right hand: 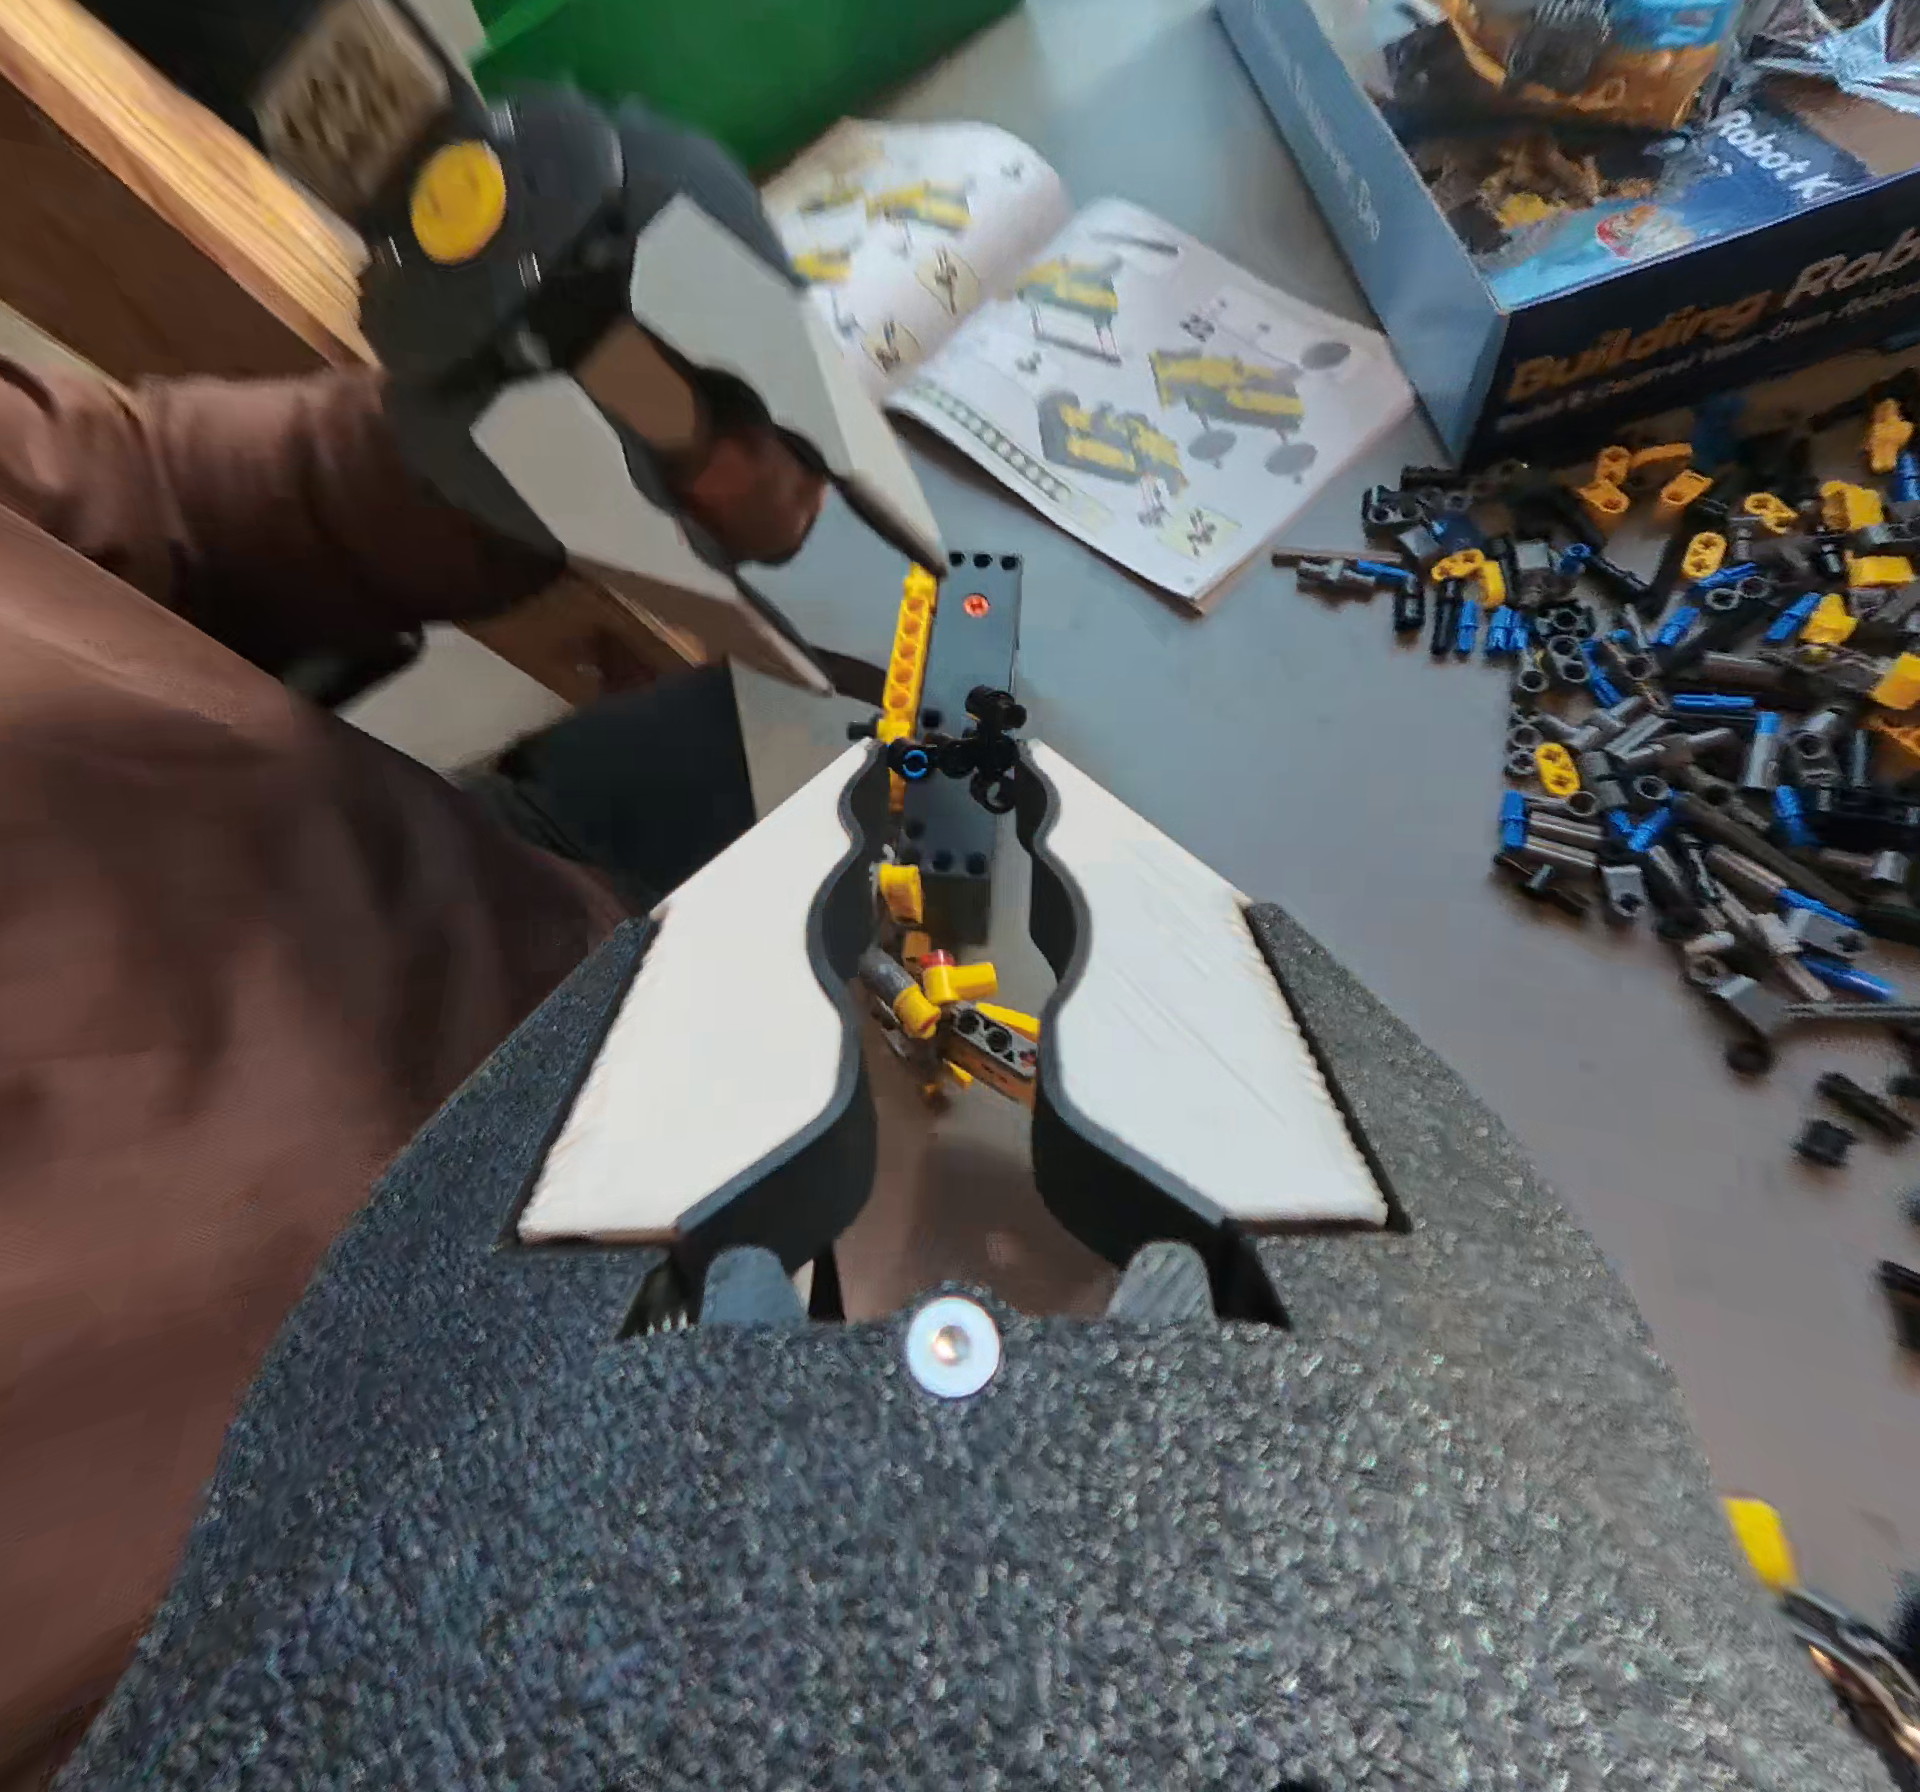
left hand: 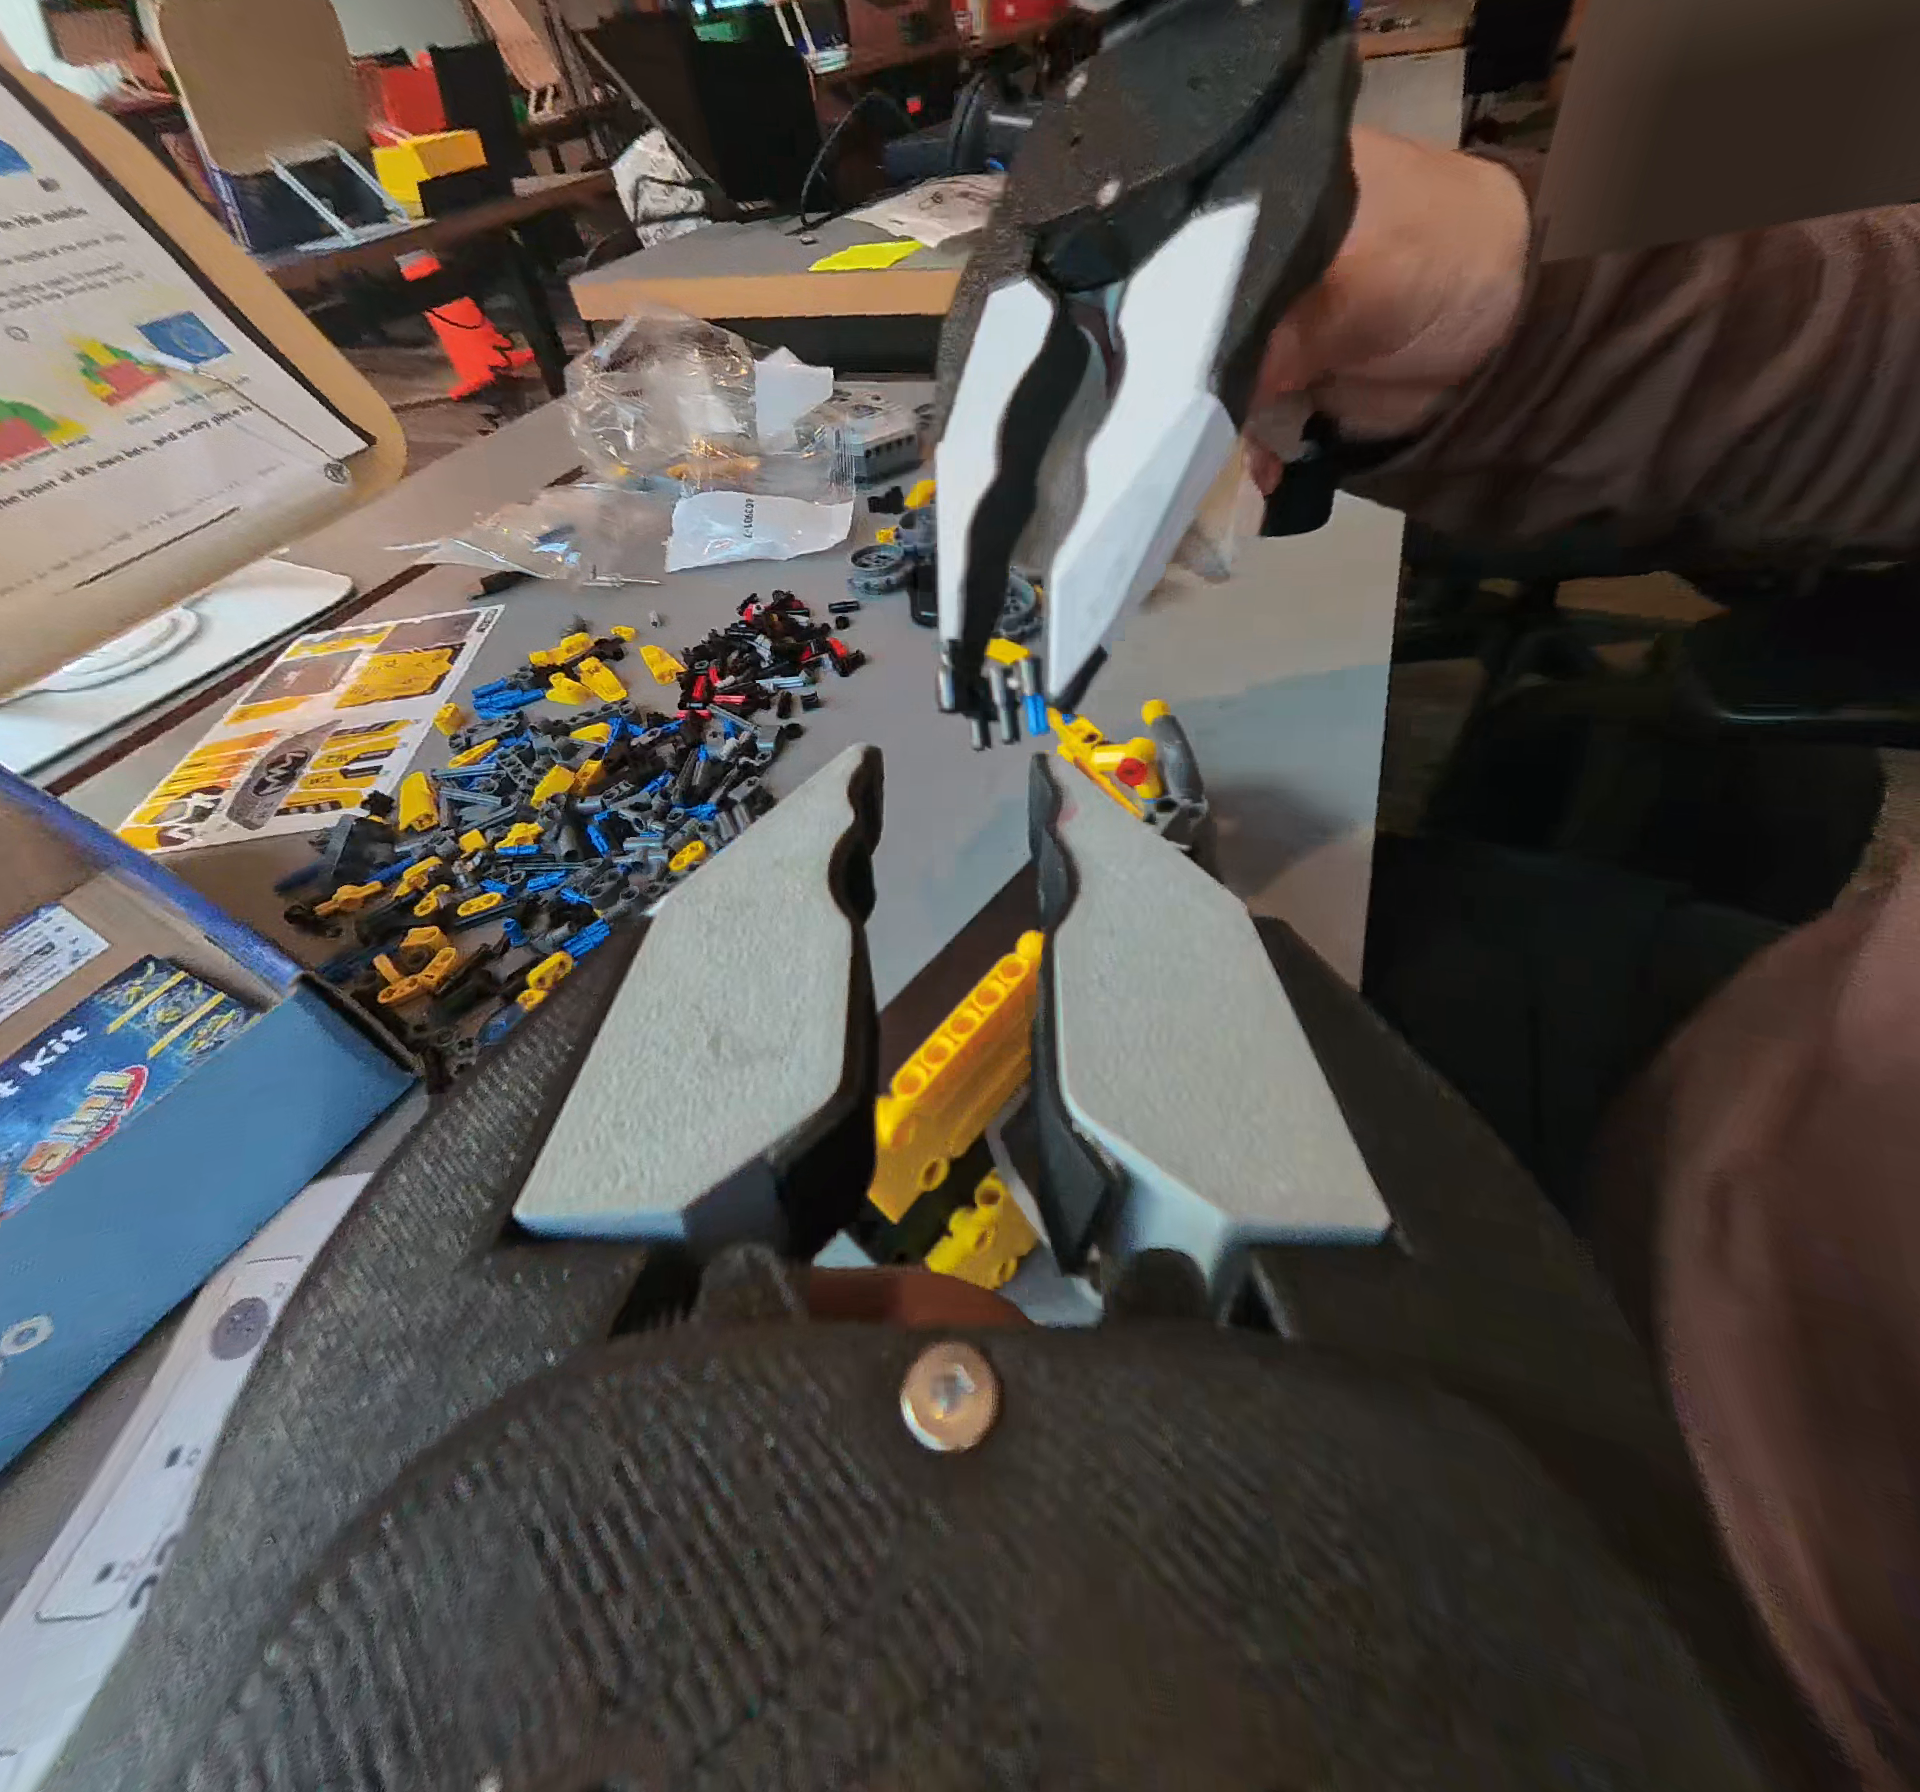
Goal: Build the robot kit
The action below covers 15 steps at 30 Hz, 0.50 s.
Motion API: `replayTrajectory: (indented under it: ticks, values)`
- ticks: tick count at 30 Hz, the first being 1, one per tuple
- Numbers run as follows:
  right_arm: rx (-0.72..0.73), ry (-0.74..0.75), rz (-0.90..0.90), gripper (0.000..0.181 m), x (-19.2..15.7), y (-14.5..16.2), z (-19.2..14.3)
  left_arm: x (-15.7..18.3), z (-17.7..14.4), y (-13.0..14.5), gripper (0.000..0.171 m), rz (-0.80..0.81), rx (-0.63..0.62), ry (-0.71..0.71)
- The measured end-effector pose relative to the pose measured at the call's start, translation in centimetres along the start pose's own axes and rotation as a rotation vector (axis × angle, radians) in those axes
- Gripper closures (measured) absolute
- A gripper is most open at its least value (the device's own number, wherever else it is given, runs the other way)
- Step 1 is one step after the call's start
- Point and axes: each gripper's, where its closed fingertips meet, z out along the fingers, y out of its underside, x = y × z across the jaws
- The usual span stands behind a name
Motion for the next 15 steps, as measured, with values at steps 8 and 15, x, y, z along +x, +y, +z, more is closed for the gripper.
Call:
replayTrajectory:
  ticks: [8, 15]
  values:
    - [-0.201, 0.069, -0.148, 0.161, -0.8, 1.4, 1.5, -0.2, 1.5, 0.7, 0.152, -0.108, -0.115, 0.248]
    - [-0.262, 0.078, -0.152, 0.161, -0.5, 1.8, 1.7, 1.1, 2.3, 2.4, 0.163, -0.114, -0.202, 0.384]
